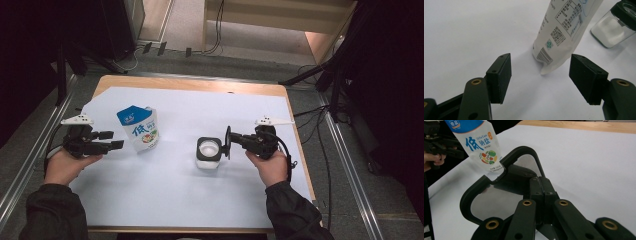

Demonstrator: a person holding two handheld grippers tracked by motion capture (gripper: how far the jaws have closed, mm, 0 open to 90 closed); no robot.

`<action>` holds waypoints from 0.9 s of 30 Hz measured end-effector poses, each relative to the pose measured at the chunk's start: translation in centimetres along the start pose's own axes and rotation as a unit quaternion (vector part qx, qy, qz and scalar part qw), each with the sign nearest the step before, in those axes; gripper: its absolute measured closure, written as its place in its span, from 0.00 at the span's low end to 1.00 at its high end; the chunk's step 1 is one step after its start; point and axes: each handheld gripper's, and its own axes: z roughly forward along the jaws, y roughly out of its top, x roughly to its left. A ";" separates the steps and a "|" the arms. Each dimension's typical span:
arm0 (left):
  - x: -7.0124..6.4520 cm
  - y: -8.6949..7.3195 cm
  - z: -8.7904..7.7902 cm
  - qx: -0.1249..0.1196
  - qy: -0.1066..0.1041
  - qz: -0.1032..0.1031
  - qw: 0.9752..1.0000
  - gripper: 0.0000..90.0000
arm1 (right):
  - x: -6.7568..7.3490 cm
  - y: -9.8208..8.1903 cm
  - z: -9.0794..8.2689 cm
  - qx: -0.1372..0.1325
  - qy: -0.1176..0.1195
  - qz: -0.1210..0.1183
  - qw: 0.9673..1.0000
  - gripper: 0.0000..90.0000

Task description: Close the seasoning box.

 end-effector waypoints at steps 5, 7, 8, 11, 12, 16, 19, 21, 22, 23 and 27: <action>0.2 0.0 0.0 -0.001 0.002 -0.007 1.000 0.40 | 0.5 0.1 0.7 0.004 0.003 -0.008 1.000 1.00; 0.4 0.0 0.0 -0.002 0.001 -0.007 1.000 0.40 | 0.6 0.1 0.9 0.004 0.003 -0.011 1.000 1.00; 0.4 0.0 0.0 -0.002 0.002 -0.008 1.000 0.40 | 0.7 0.1 1.1 0.004 0.004 -0.013 1.000 1.00; 0.7 -0.1 0.0 -0.002 0.005 -0.012 1.000 0.40 | 0.8 0.2 1.6 0.010 0.006 -0.014 1.000 1.00; 0.7 -0.1 -0.1 -0.001 0.005 -0.012 1.000 0.40 | 0.8 0.3 1.7 0.010 0.007 -0.017 1.000 1.00; 0.8 -0.1 -0.1 -0.005 0.006 -0.015 1.000 0.40 | 1.2 0.1 2.7 0.024 0.011 -0.029 0.999 1.00; 0.8 -0.1 0.0 -0.002 0.006 -0.013 1.000 0.40 | 1.5 0.0 3.1 0.034 0.013 -0.037 0.999 1.00; 0.8 -0.1 0.1 -0.002 0.005 -0.013 1.000 0.39 | 1.5 0.0 3.1 0.031 0.013 -0.048 0.998 0.95; 0.8 -0.1 0.1 -0.003 0.004 -0.013 1.000 0.39 | 1.4 0.0 3.0 0.030 0.014 -0.050 0.998 0.90; 0.8 -0.1 0.1 -0.003 0.005 -0.013 1.000 0.39 | 1.3 0.0 2.8 0.025 0.012 -0.053 0.998 0.85; 0.7 -0.1 0.1 -0.003 0.008 -0.011 1.000 0.39 | 0.4 0.1 1.9 0.009 -0.002 -0.057 0.998 0.75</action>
